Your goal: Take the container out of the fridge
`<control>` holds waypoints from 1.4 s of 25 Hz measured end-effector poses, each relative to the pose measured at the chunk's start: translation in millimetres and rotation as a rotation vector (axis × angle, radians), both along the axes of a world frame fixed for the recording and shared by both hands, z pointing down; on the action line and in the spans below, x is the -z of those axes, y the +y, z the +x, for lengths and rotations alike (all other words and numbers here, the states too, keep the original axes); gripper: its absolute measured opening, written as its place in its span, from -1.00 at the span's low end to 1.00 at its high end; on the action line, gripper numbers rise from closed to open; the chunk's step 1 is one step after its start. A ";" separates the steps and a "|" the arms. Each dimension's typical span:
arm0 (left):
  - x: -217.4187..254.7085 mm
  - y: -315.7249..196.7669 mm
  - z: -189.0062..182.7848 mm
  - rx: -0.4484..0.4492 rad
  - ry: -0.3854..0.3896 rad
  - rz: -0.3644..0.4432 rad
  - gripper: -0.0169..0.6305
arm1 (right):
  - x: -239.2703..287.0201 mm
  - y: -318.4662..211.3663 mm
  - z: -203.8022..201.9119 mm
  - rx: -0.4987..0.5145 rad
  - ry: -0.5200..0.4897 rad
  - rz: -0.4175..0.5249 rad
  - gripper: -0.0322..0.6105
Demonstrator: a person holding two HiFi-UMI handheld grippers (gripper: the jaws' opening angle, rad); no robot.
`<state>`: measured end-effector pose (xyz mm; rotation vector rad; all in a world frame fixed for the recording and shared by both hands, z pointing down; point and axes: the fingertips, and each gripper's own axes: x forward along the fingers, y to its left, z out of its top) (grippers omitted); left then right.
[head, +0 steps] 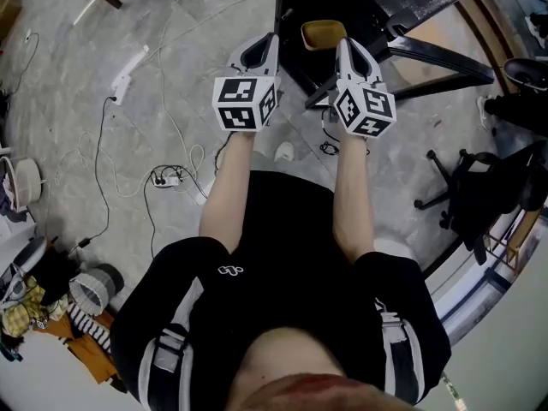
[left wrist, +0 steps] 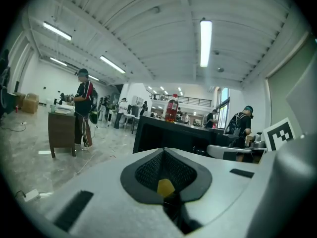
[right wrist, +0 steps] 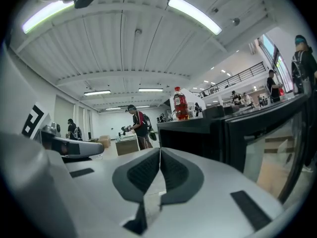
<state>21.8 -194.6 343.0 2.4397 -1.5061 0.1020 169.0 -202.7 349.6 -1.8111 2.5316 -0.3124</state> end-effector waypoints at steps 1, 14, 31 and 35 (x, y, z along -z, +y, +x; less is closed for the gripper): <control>-2.8 -3.7 1.6 -0.003 -0.011 -0.010 -0.92 | -3.7 -3.7 1.1 0.000 -0.006 -0.010 -0.86; -76.9 -40.6 10.1 -0.020 -0.060 -0.171 -0.92 | -90.9 -29.8 -9.2 -0.015 -0.054 -0.192 -0.86; -202.0 -66.1 11.3 -0.094 -0.054 -0.362 -0.92 | -230.5 -58.5 -45.3 0.022 0.254 -0.414 -0.86; -222.2 -64.9 -2.2 -0.094 -0.063 -0.408 -0.92 | -266.5 -73.9 -45.4 0.007 0.360 -0.509 -0.86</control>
